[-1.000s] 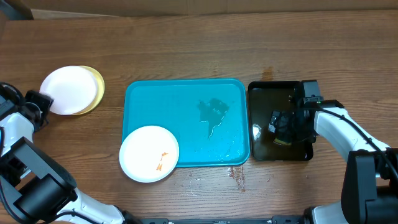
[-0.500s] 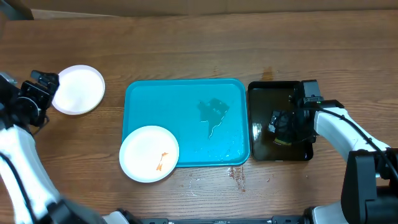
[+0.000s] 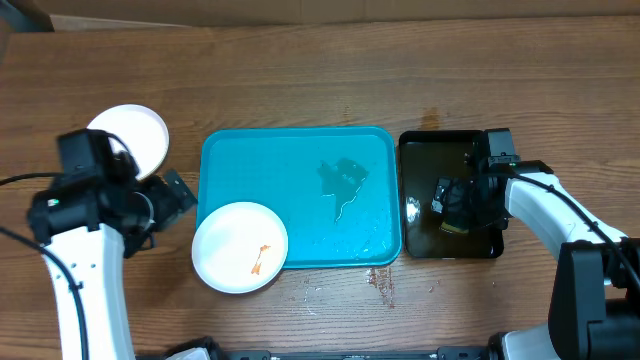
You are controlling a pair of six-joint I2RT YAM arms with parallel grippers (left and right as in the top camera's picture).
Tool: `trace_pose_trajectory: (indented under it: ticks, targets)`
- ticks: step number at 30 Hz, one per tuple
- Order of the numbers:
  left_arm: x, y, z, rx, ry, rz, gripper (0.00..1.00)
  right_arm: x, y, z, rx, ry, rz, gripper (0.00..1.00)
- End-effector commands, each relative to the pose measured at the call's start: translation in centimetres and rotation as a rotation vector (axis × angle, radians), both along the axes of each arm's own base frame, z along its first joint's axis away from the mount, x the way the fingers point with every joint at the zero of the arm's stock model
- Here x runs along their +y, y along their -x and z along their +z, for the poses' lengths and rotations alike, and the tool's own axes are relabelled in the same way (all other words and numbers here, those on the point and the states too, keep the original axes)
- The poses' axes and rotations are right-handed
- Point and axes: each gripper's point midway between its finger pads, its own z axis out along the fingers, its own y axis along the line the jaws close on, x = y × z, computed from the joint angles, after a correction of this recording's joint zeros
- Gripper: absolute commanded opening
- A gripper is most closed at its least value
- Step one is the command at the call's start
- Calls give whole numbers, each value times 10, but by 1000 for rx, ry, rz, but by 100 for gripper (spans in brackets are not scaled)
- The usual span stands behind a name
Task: Clean dirty plates on tray and stack at the side
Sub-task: 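Move the left gripper to the lower white plate's left rim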
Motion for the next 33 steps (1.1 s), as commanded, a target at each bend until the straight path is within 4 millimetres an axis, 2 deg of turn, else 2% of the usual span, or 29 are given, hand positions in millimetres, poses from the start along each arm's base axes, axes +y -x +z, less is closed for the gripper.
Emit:
trace_pose_trajectory:
  ticks: [1,5,9,15,19,26,33]
  targets:
    - [-3,13,-27,90,-68,-67,89,-2,4,-3,14,7,-7,100]
    - [-8,23,-61,143,-66,-88,74,-2,4,-3,14,7,-7,100]
    - [-11,28,-92,171,-46,-87,70,-2,4,-3,14,7,-7,100]
    - [-8,30,-123,189,-62,-85,66,-2,4,-3,14,7,-7,100]
    - [-8,32,-139,217,-57,-86,51,-2,4,-3,14,7,-7,100]
    - [-20,28,-153,236,23,-99,48,-2,4,-3,14,7,-7,100]
    - [-55,12,-155,175,231,-133,47,-2,4,-3,14,7,-7,100]
